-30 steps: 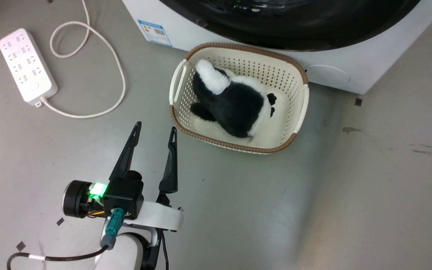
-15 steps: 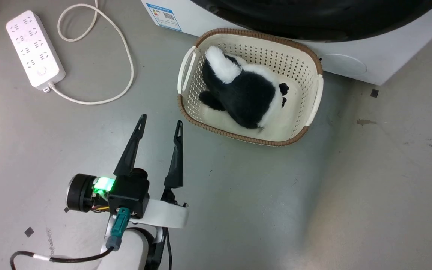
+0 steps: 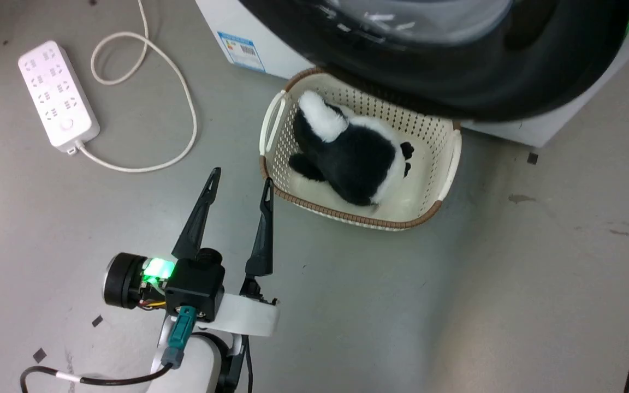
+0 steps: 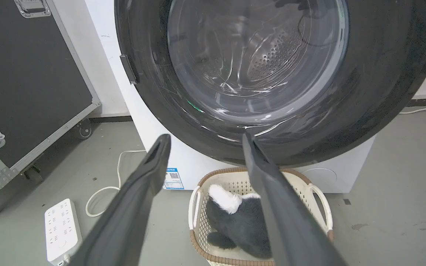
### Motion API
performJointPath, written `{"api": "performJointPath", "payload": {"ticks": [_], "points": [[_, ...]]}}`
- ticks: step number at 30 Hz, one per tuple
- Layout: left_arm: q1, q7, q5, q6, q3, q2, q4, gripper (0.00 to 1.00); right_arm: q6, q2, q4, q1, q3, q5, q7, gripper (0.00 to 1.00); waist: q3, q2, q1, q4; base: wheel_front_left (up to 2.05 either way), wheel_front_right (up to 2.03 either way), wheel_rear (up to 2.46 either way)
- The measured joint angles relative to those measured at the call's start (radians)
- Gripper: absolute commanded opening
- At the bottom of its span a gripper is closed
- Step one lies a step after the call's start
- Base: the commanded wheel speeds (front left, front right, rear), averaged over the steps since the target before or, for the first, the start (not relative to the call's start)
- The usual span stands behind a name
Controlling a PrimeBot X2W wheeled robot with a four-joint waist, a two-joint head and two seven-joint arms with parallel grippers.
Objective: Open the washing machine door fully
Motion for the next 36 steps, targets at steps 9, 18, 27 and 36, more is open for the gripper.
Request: {"api": "performJointPath", "payload": {"ticks": [9, 18, 27, 36], "points": [[0.028, 0.000, -0.007, 0.000, 0.002, 0.002, 0.018, 1.00, 0.000, 0.080, -0.140, 0.229, 0.007, -0.017, 0.130, 0.00, -0.087, 0.0000, 0.0000, -0.006, 0.00, 0.00, 0.00], [0.083, 0.000, -0.009, -0.007, -0.002, 0.004, 0.043, 1.00, 0.000, 0.080, -0.162, 0.408, 0.236, 0.208, 0.163, 0.00, -0.193, 0.0000, -0.0003, -0.007, 0.00, 0.00, 0.00], [0.124, 0.000, -0.018, -0.019, -0.005, 0.004, 0.068, 1.00, 0.000, 0.084, -0.228, 0.606, 0.622, 0.501, 0.031, 0.00, -0.257, 0.0000, -0.0001, -0.003, 0.00, 0.00, 0.00], [0.162, 0.000, -0.046, -0.030, 0.012, -0.004, 0.084, 1.00, 0.000, 0.088, -0.262, 0.691, 0.855, 0.631, -0.106, 0.00, -0.288, 0.0000, -0.0001, 0.017, 0.00, 0.00, 0.00]]}}
